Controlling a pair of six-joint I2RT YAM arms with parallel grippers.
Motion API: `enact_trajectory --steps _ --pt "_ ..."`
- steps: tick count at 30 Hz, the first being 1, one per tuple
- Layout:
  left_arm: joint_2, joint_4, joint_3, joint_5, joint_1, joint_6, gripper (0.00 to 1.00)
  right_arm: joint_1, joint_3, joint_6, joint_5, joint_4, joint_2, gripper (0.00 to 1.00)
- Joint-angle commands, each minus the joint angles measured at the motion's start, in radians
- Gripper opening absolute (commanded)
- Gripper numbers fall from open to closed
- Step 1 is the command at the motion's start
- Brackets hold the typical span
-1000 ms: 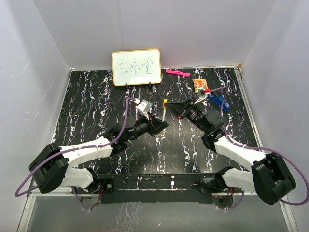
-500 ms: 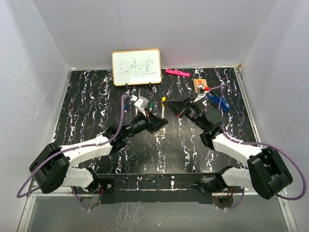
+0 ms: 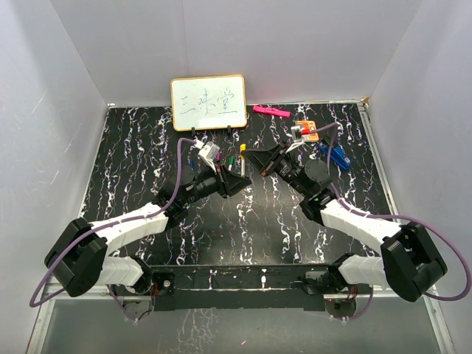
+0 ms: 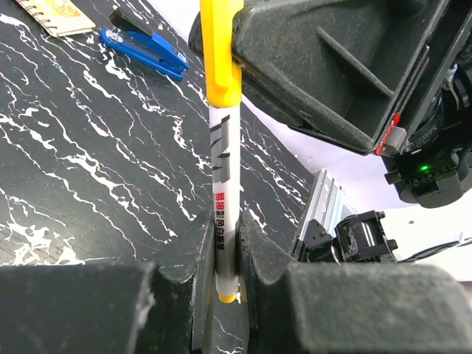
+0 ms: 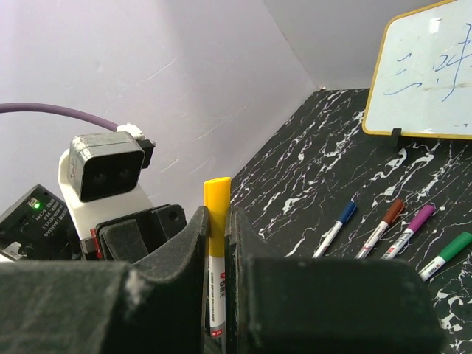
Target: Insert the pens into the pen caps
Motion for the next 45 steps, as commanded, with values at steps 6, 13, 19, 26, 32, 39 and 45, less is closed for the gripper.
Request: enact_trajectory --steps 6,13,19,26,32,39,45 --pt "-0.099 0.249 0.144 -0.106 0.076 0.025 0.0 0.148 -0.067 -0.052 -0.104 -0.293 0.054 0.0" --pt "-0.115 0.13 0.105 -0.087 0.076 0.045 0.0 0.15 -0.01 -0.057 0.021 -0.337 0.01 0.0" --pt "-0.095 -0.022 0.025 -0.058 0.076 0.033 0.0 0.148 0.078 -0.104 0.197 -0.364 -0.053 0.19" --pt "-0.01 -0.317 0.01 -0.128 0.076 0.079 0.0 0.149 0.12 -0.145 0.393 -0.388 -0.222 0.38" --pt "0.134 -0.528 0.139 -0.236 0.076 0.112 0.0 0.149 0.18 -0.16 0.577 -0.583 -0.313 0.57" --pt "0.394 -0.781 0.47 -0.256 0.076 0.199 0.0 0.149 0.259 -0.146 0.731 -0.82 -0.275 0.58" --pt "0.604 -0.993 0.716 -0.274 0.076 0.195 0.0 0.15 0.241 -0.12 0.758 -0.85 -0.259 0.58"
